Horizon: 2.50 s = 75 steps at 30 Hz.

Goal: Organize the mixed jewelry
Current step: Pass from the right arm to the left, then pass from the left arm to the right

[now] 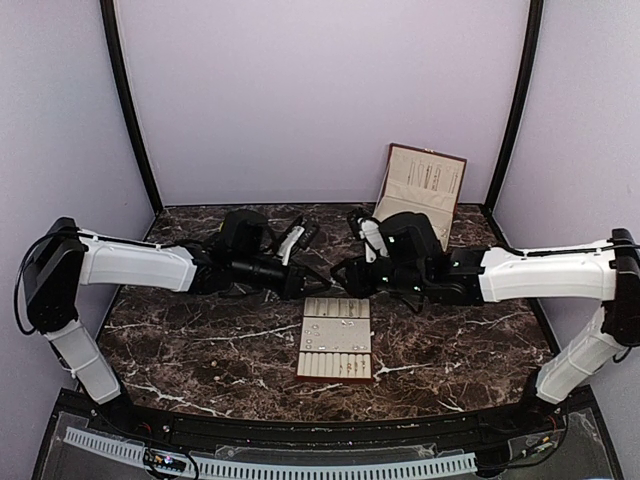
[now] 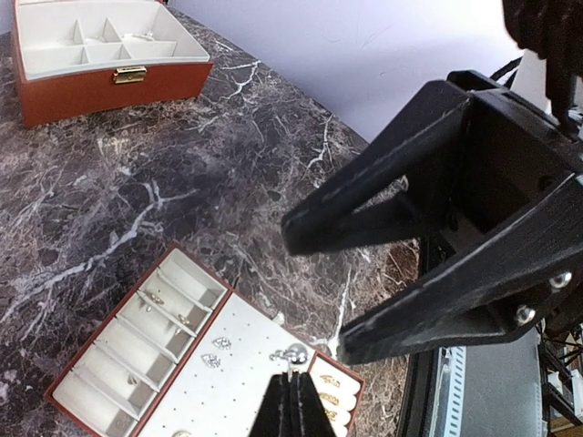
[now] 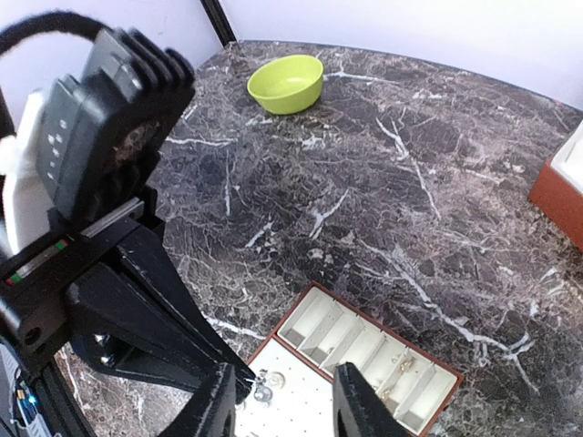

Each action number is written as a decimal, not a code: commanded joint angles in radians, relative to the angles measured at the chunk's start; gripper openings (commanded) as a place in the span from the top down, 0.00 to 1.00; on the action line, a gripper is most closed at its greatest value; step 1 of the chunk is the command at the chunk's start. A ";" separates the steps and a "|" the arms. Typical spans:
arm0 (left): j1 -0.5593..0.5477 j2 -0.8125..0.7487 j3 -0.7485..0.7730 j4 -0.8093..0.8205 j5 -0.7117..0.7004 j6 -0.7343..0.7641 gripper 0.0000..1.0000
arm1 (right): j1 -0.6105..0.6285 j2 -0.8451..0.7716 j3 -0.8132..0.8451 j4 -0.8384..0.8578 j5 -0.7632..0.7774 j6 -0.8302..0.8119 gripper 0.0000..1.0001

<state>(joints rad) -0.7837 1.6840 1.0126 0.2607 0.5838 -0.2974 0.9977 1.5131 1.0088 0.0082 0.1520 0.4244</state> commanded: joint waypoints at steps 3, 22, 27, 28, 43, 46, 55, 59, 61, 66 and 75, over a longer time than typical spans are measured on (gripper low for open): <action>0.002 -0.072 -0.027 0.051 0.008 0.030 1.00 | -0.059 -0.115 -0.080 0.109 -0.060 0.056 0.56; 0.003 -0.222 -0.135 0.294 0.197 0.070 1.00 | -0.151 -0.127 -0.194 0.533 -0.730 0.233 0.65; 0.002 -0.233 -0.140 0.296 0.195 0.070 1.00 | -0.143 -0.114 -0.180 0.510 -0.721 0.222 0.76; 0.003 -0.233 -0.140 0.295 0.194 0.070 1.00 | -0.143 -0.114 -0.179 0.511 -0.721 0.223 0.77; 0.003 -0.230 -0.137 0.275 0.174 0.087 1.00 | -0.133 -0.080 -0.151 0.515 -0.733 0.223 0.85; 0.002 -0.231 -0.137 0.273 0.172 0.086 1.00 | -0.132 -0.080 -0.154 0.522 -0.733 0.227 0.88; 0.003 -0.234 -0.138 0.268 0.157 0.090 1.00 | -0.132 -0.085 -0.162 0.537 -0.734 0.235 0.97; 0.003 -0.234 -0.136 0.259 0.147 0.096 1.00 | -0.133 -0.092 -0.169 0.538 -0.722 0.235 1.00; 0.003 -0.234 -0.136 0.253 0.141 0.099 1.00 | -0.133 -0.095 -0.173 0.538 -0.713 0.235 1.00; 0.003 -0.246 -0.134 0.228 0.103 0.111 0.64 | -0.133 -0.116 -0.180 0.502 -0.679 0.222 1.00; 0.005 -0.338 -0.151 0.179 -0.036 0.204 0.34 | -0.133 -0.185 -0.183 0.219 -0.596 0.134 1.00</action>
<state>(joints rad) -0.7826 1.4216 0.8795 0.4595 0.6201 -0.1448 0.8597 1.3720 0.8261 0.3744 -0.4965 0.6189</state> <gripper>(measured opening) 0.639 0.032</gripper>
